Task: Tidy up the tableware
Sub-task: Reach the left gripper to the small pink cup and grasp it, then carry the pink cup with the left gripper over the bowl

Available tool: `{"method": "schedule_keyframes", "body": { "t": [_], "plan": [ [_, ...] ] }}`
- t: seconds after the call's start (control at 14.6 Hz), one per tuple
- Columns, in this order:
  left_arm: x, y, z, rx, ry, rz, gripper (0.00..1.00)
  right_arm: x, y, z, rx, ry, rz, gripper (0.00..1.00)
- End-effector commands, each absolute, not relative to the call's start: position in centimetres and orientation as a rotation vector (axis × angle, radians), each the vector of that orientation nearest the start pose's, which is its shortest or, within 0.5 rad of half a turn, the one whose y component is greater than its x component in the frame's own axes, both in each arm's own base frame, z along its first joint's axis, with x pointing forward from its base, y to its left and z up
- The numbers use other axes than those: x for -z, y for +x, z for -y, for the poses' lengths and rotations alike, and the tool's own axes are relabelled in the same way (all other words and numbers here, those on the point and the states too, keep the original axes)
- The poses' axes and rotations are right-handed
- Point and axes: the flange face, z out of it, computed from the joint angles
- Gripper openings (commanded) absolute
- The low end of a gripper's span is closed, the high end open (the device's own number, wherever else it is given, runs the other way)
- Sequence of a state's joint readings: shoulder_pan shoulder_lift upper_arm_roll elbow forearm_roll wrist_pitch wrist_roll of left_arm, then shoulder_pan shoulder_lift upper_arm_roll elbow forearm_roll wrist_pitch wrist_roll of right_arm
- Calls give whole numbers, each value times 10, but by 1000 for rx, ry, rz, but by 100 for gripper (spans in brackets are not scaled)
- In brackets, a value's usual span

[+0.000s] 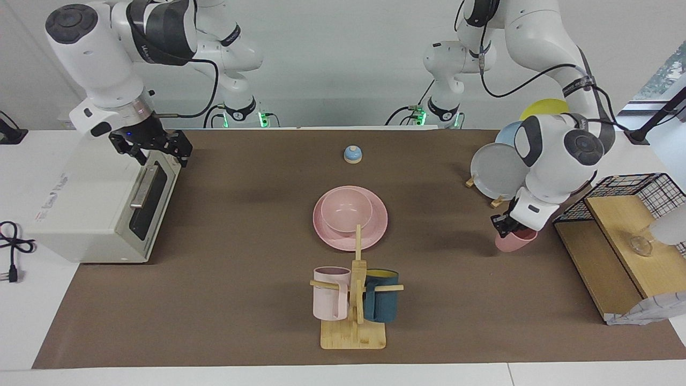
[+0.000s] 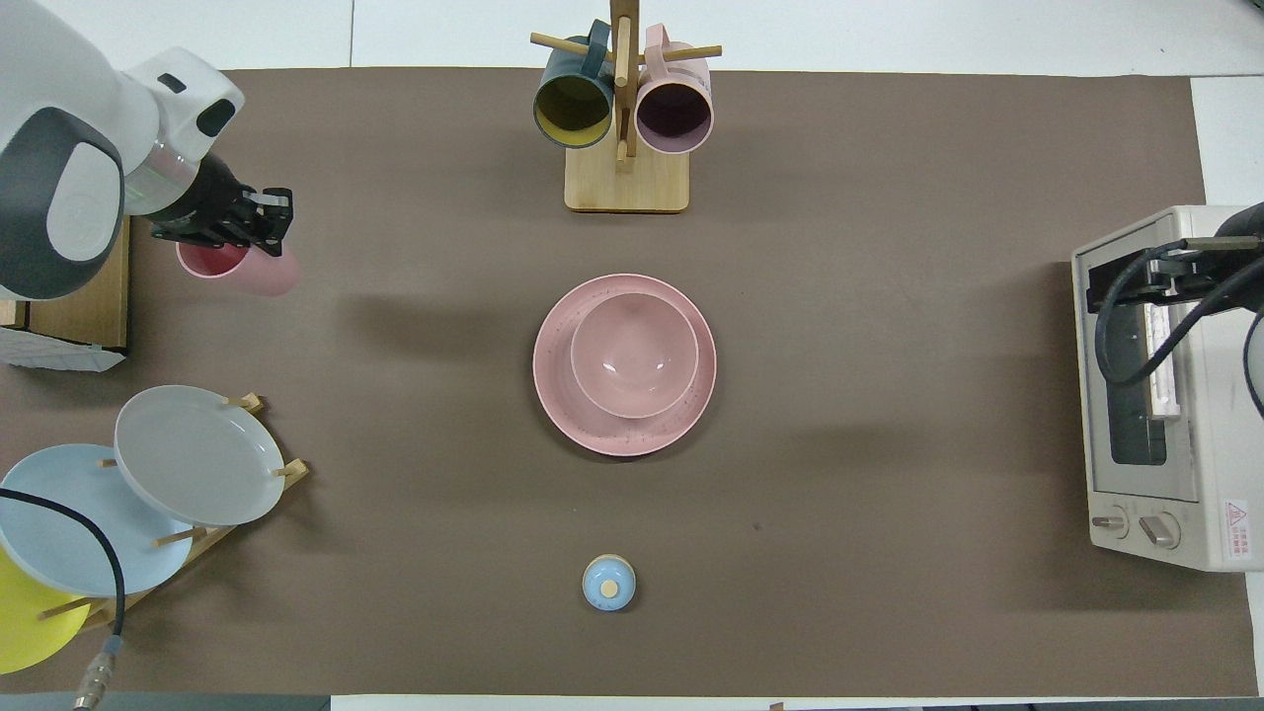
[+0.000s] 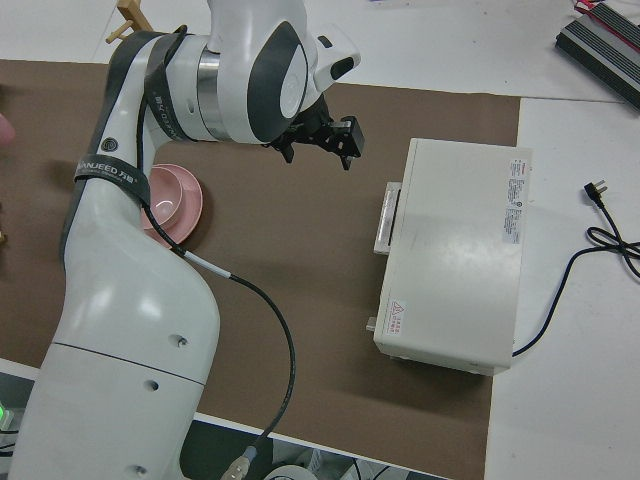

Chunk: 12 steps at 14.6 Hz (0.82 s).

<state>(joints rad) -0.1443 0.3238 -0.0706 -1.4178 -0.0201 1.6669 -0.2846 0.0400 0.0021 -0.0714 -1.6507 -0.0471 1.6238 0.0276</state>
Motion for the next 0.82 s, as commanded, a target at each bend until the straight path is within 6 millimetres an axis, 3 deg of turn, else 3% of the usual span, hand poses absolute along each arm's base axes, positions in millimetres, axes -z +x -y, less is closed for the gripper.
{"method": "schedule_keyframes", "body": {
  "t": [0.0,0.2,0.34,0.55,0.75],
  "plan": [
    [-541,601,260,-140,-3155,284,0,-598,553,26,-25,-3164,-68,100],
    [-548,554,369,-95,-3192,463,0,-596,552,25,-37,-3162,-68,100],
    [-531,526,426,-88,-3190,507,0,-597,551,25,-37,-3162,-66,100],
    [-498,511,465,-77,-3185,487,0,-597,550,24,-37,-3162,-63,100],
    [-461,513,479,-61,-3161,506,0,-597,550,25,-37,-3162,-66,100]
  ]
}}
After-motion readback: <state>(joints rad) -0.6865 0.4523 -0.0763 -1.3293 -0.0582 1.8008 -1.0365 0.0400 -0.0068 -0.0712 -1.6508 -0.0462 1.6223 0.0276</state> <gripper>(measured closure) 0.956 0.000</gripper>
